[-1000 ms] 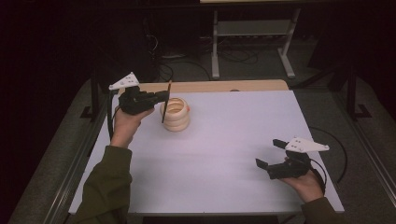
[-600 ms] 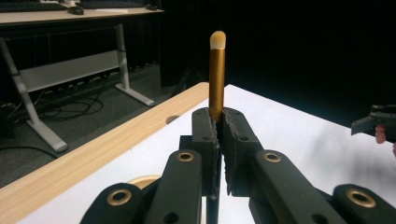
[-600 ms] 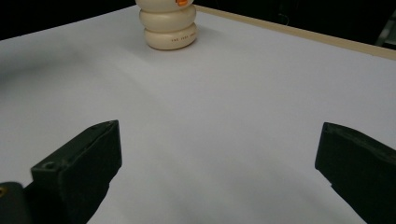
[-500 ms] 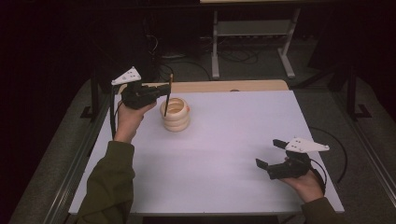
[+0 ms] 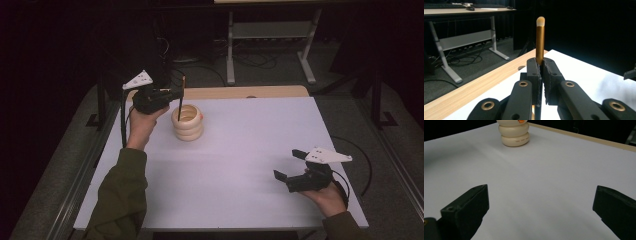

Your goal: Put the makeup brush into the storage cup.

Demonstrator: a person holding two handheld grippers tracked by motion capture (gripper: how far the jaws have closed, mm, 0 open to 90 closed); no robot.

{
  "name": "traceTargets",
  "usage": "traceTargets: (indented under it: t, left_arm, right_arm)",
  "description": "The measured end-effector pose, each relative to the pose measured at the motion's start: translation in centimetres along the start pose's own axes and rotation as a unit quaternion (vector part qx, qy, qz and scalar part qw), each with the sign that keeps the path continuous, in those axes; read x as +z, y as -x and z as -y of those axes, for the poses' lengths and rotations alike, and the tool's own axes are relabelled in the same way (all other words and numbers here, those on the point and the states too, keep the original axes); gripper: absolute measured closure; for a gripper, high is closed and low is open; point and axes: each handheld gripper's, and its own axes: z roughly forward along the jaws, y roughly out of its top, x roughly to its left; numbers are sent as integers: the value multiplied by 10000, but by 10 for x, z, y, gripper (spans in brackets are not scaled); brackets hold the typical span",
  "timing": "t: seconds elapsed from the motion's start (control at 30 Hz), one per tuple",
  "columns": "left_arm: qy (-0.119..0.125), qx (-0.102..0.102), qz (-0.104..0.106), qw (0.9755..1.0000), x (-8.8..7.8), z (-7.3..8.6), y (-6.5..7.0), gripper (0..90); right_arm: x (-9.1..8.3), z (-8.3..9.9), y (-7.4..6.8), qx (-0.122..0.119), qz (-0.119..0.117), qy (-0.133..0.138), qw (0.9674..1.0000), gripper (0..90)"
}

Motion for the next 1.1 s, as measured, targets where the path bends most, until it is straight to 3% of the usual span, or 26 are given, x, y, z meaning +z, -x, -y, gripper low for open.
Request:
traceTargets:
  t: [0.3, 1.1]
  left_arm:
    - [81, -35, -136, 9999, 6, 6, -10, 843]
    - [-167, -130, -207, 9996, 18, 21, -24, 843]
  right_arm:
    - [0, 0, 0, 0, -1, 0, 10000, 0]
    - [-1, 0, 1, 5, -1, -6, 10000, 0]
